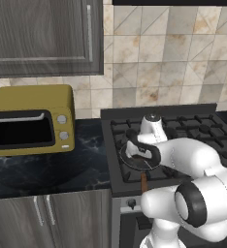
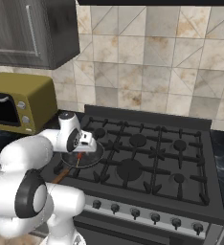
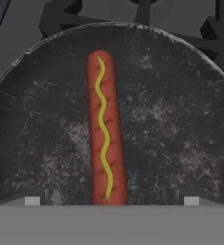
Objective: Place the cold items (banana and garlic) from the fridge in one tupperware on the dining counter. Place the warm items (hot dog and kebab skewer) in the stove area in another tupperware.
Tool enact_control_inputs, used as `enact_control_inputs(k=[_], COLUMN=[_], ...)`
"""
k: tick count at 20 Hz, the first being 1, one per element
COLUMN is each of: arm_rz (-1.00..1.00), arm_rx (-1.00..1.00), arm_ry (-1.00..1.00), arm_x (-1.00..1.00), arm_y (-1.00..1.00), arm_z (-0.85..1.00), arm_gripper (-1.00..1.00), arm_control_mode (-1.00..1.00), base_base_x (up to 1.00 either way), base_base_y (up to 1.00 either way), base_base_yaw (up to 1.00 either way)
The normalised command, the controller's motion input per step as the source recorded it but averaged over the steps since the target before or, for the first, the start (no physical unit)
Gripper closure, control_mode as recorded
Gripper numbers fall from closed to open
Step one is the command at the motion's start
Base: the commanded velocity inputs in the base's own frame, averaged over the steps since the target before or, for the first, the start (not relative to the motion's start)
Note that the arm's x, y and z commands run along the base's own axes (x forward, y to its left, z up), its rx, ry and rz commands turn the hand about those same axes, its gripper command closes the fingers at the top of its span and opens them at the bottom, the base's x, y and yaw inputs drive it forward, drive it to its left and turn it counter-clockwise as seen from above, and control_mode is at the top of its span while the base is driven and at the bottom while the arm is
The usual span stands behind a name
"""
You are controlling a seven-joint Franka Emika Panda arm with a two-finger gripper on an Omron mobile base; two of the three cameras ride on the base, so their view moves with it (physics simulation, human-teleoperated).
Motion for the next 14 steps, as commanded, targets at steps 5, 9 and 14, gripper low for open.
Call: enact_control_inputs(k=[5, 9, 14], arm_rz=[0.01, 0.00, 0.00], arm_rx=[-0.02, -0.07, -0.07], arm_ry=[0.00, 0.00, 0.00], arm_x=[0.10, 0.02, 0.00], arm_y=[0.00, 0.00, 0.00], arm_z=[-0.32, -0.32, -0.26], arm_gripper=[-1.00, -1.00, 1.00], arm_control_mode=[-1.00, -1.00, -1.00], base_base_x=[0.00, 0.00, 0.00], base_base_y=[0.00, 0.00, 0.00], base_base_yaw=[0.00, 0.00, 0.00])
